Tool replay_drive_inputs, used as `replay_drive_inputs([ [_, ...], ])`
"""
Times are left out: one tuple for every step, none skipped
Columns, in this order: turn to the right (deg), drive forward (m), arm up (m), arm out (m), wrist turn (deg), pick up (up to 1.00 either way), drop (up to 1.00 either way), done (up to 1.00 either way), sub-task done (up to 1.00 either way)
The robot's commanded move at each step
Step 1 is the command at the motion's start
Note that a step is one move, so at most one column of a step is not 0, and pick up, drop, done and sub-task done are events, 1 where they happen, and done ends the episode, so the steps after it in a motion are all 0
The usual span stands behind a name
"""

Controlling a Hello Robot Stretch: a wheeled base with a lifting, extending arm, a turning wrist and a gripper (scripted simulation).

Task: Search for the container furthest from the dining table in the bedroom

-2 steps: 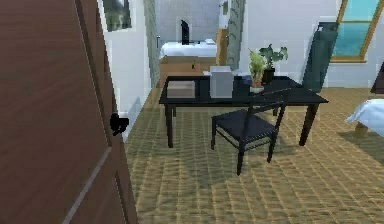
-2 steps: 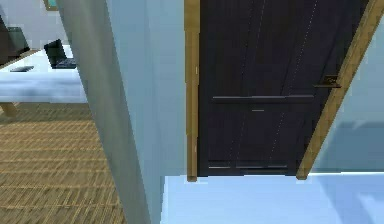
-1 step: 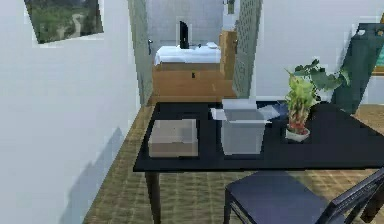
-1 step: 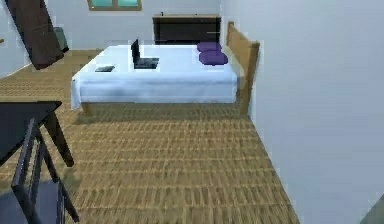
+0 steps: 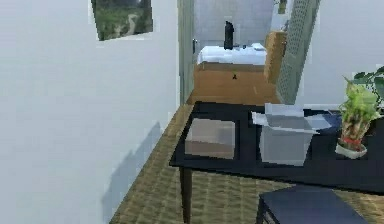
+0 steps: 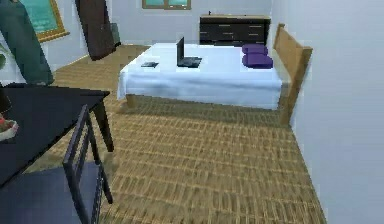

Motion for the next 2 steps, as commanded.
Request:
replay_drive_inputs([
  [0.0,0.1,0.0,0.0,0.0,0.0,0.0,0.0,0.0],
  [-3.0,0.0,0.0,0.0,0.0,0.0,0.0,0.0,0.0],
])
